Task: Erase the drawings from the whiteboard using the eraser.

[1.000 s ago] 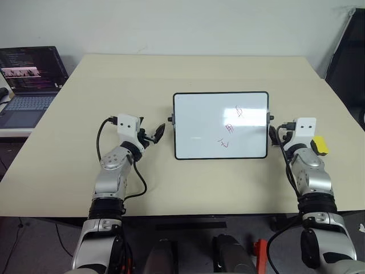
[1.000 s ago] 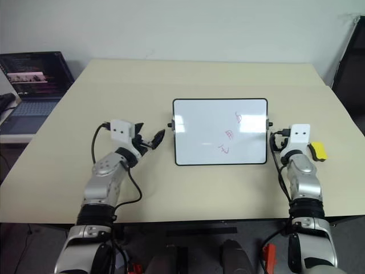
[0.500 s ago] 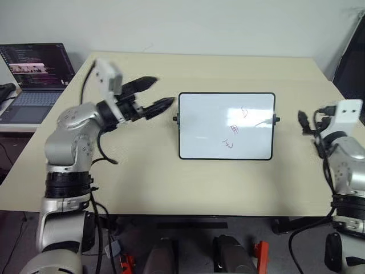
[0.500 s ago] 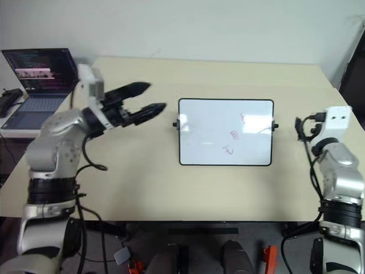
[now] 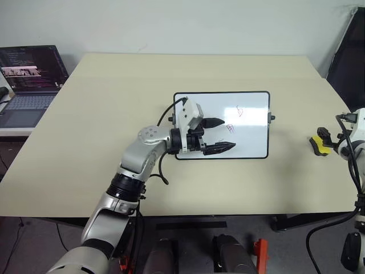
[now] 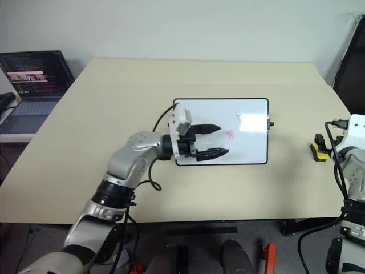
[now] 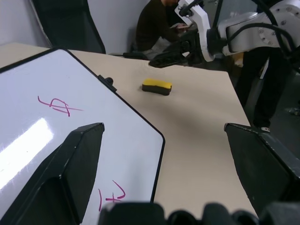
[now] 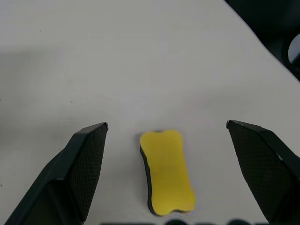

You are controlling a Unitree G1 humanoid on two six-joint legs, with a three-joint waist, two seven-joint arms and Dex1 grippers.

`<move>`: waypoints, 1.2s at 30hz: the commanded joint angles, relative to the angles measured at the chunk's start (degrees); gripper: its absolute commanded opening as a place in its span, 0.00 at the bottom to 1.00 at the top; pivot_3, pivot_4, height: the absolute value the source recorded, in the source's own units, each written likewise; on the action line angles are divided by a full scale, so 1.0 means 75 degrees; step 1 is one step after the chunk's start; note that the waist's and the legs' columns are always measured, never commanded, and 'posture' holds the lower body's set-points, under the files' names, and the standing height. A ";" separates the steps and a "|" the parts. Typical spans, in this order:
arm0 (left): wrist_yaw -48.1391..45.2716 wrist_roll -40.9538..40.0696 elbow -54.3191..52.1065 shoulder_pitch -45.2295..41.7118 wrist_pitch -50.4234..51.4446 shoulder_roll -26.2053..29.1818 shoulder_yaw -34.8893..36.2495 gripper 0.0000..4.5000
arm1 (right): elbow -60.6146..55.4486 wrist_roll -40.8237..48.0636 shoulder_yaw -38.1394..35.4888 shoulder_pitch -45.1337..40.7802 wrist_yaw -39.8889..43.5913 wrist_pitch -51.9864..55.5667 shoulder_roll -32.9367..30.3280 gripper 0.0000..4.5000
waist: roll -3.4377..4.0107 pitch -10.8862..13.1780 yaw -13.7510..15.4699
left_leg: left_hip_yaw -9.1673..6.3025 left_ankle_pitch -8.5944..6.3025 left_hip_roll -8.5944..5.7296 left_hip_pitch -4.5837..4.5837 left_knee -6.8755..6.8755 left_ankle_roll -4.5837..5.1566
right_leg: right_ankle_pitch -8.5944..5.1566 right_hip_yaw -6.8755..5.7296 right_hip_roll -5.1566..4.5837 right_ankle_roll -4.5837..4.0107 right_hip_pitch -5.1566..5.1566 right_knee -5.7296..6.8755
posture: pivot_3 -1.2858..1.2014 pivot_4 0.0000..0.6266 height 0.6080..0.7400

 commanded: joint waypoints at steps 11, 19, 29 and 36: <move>0.0004 0.0045 -0.0607 0.0114 0.0259 -0.0127 -0.0087 1.00 | 0.1237 -0.0189 0.0267 -0.0193 0.0601 -0.0830 -0.0308 0.99 | 0.0001 -0.0001 0.0009 | 0.0000 0.0000 -0.0001 -0.0002 0.0002 0.0000 | 0.0002 -0.0001 0.0000 0.0003 0.0000 -0.0002 | 0.52 0.24 1.00; 0.0047 0.0039 -0.0781 0.0206 0.0396 0.0028 -0.0004 1.00 | 0.2492 -0.0412 0.0489 -0.0496 0.0884 -0.1662 -0.0314 0.99 | 0.0003 -0.0002 -0.0007 | 0.0000 0.0000 -0.0001 0.0000 0.0002 0.0000 | 0.0002 0.0000 0.0000 0.0003 0.0000 0.0000 | 0.52 0.24 1.00; 0.0149 0.0024 -0.0951 0.0284 0.0508 0.0116 0.0041 1.00 | 0.3079 -0.0464 0.0584 -0.0756 0.0862 -0.2020 -0.0246 0.47 | 0.0004 -0.0002 -0.0002 | 0.0001 0.0000 -0.0001 -0.0001 0.0004 0.0000 | 0.0003 0.0001 0.0000 0.0003 0.0000 0.0002 | 0.52 0.24 1.00; 0.0217 0.0008 -0.0925 0.0298 0.0486 0.0132 0.0049 1.00 | 0.2938 -0.0390 0.0500 -0.0704 0.0777 -0.1971 -0.0196 0.22 | 0.0005 -0.0003 -0.0001 | 0.0001 0.0000 -0.0001 -0.0001 0.0007 0.0000 | 0.0004 0.0001 0.0000 0.0004 0.0001 0.0001 | 0.52 0.24 1.00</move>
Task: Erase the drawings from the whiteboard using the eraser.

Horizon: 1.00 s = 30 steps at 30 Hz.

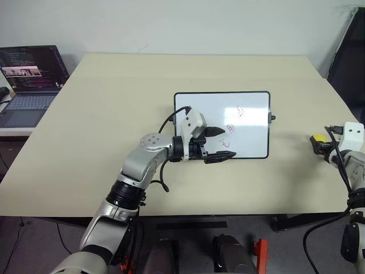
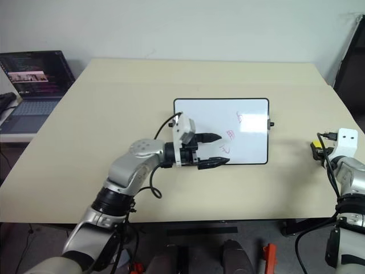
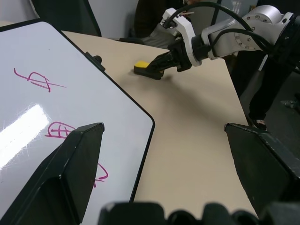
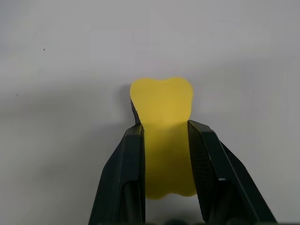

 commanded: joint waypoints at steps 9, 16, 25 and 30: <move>0.0005 -0.0048 -0.0311 -0.0021 -0.0120 0.0323 0.0450 1.00 | -0.2482 0.0610 -0.0350 0.0081 0.0127 0.0999 -0.0269 0.22 | 0.0009 0.0000 -0.0027 | 0.0000 0.0000 0.0000 0.0000 0.0000 0.0000 | 0.0000 0.0002 0.0000 0.0000 -0.0001 0.0003 | 0.52 0.24 1.00; -0.0366 -0.0191 -0.0792 0.0458 -0.0256 0.1670 0.1322 1.00 | -0.5599 0.1584 0.0494 -0.0878 0.0578 0.1733 0.0260 0.22 | 0.0030 -0.0002 -0.0123 | 0.0000 0.0000 0.0013 0.0015 -0.0001 0.0000 | -0.0002 0.0004 0.0011 -0.0002 -0.0003 0.0020 | 0.52 0.24 1.00; -0.0312 -0.0257 -0.1038 0.1299 -0.0266 0.2344 0.1853 1.00 | -0.4950 0.0004 0.3072 -0.0887 0.1082 -0.0203 0.1147 0.22 | 0.0017 -0.0007 0.0162 | -0.0004 -0.0001 0.0026 -0.0021 0.0014 -0.0002 | 0.0001 -0.0016 0.0012 -0.0009 -0.0017 0.0002 | 0.52 0.24 1.00; -0.0056 -0.0376 -0.1439 0.1515 -0.0097 0.2286 0.1933 1.00 | -0.3582 -0.0692 0.3193 -0.1238 0.1121 -0.1170 0.1081 0.22 | 0.0017 -0.0007 0.0177 | 0.0001 -0.0004 0.0020 -0.0046 0.0046 -0.0003 | 0.0009 -0.0014 0.0003 0.0003 -0.0022 -0.0004 | 0.52 0.24 1.00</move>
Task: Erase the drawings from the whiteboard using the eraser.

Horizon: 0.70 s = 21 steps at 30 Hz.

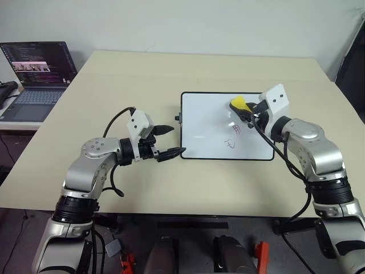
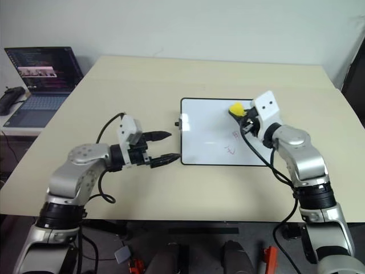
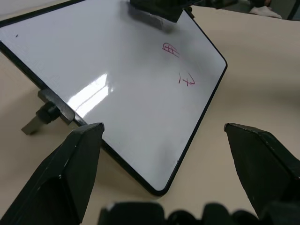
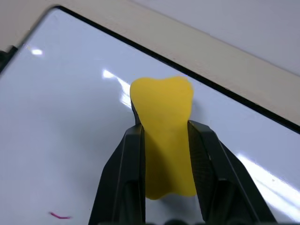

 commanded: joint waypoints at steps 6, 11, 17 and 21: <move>0.0317 -0.0268 -0.0782 0.0262 0.0126 0.0032 0.0304 1.00 | 0.1351 -0.0979 -0.0102 -0.0565 0.0149 -0.1184 -0.0428 0.21 | 0.0000 0.0000 -0.0047 | 0.0003 0.0000 0.0029 0.0018 0.0007 0.0000 | 0.0008 0.0001 0.0028 -0.0014 0.0005 0.0011 | 0.52 0.24 1.00; 0.0381 -0.0281 -0.0740 0.0225 0.0102 0.0026 0.0302 1.00 | 0.1474 -0.1279 0.0250 -0.0253 0.0666 -0.1571 -0.0459 0.21 | 0.0000 -0.0001 -0.0049 | 0.0006 0.0000 0.0036 0.0023 0.0021 0.0000 | 0.0013 0.0002 0.0035 -0.0017 0.0012 0.0013 | 0.52 0.24 1.00; 0.0357 -0.0263 -0.0675 0.0156 0.0067 0.0009 0.0269 1.00 | 0.0894 -0.1437 0.0567 0.0314 0.1248 -0.1518 -0.0398 0.21 | -0.0004 -0.0008 -0.0083 | 0.0009 0.0000 0.0049 0.0042 0.0024 0.0000 | 0.0019 0.0005 0.0047 -0.0024 0.0028 0.0013 | 0.52 0.24 1.00; 0.0333 -0.0238 -0.0605 0.0089 0.0041 -0.0017 0.0228 1.00 | 0.0597 -0.1477 0.0554 0.0477 0.1346 -0.1395 -0.0353 0.21 | -0.0004 -0.0008 -0.0157 | 0.0016 0.0000 0.0053 0.0063 0.0023 0.0000 | 0.0021 0.0009 0.0051 -0.0025 0.0040 0.0017 | 0.52 0.24 1.00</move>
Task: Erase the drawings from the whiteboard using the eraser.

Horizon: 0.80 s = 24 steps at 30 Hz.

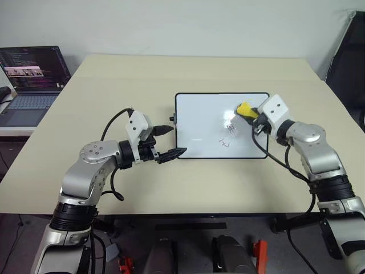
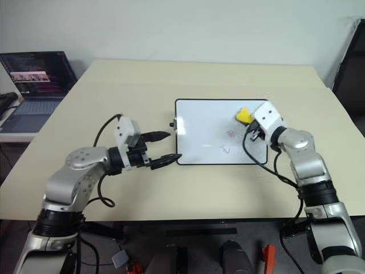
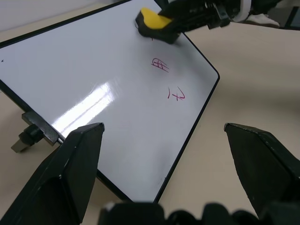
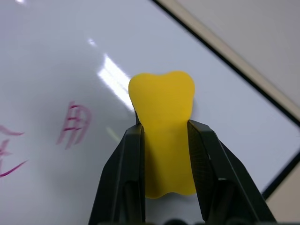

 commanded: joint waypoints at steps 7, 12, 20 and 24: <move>-0.0027 -0.0021 -0.0012 -0.0226 -0.0183 -0.0059 0.0056 1.00 | 0.0963 -0.0497 -0.0458 -0.0700 -0.1061 -0.0161 0.0074 0.21 | 0.0000 0.0000 -0.0050 | 0.0009 0.0003 0.0002 0.0010 0.0009 0.0001 | 0.0009 0.0006 0.0001 0.0025 0.0005 0.0002 | 0.52 0.24 1.00; -0.0018 0.0009 0.0064 -0.0286 -0.0231 -0.0121 0.0007 1.00 | 0.1220 -0.0658 -0.0357 -0.0939 -0.1411 -0.0165 0.0363 0.21 | 0.0000 0.0000 -0.0054 | 0.0010 0.0006 0.0003 0.0010 0.0007 0.0004 | 0.0025 0.0007 0.0003 0.0007 0.0004 0.0000 | 0.52 0.24 1.00; 0.0020 0.0008 0.0055 -0.0269 -0.0230 -0.0160 -0.0014 1.00 | -0.0014 -0.0585 0.0069 -0.0237 -0.0917 0.0322 0.0936 0.21 | 0.0000 0.0000 -0.0133 | 0.0009 0.0005 0.0019 0.0011 -0.0002 0.0003 | 0.0023 0.0010 0.0021 0.0000 0.0001 -0.0003 | 0.52 0.24 1.00; 0.0052 0.0027 0.0063 -0.0284 -0.0221 -0.0176 -0.0029 1.00 | -0.0213 -0.0642 0.0096 -0.0112 -0.0899 0.0480 0.1072 0.21 | 0.0000 0.0000 -0.0131 | 0.0008 0.0005 0.0020 0.0013 0.0003 0.0003 | 0.0020 0.0011 0.0023 0.0007 0.0001 0.0004 | 0.52 0.24 1.00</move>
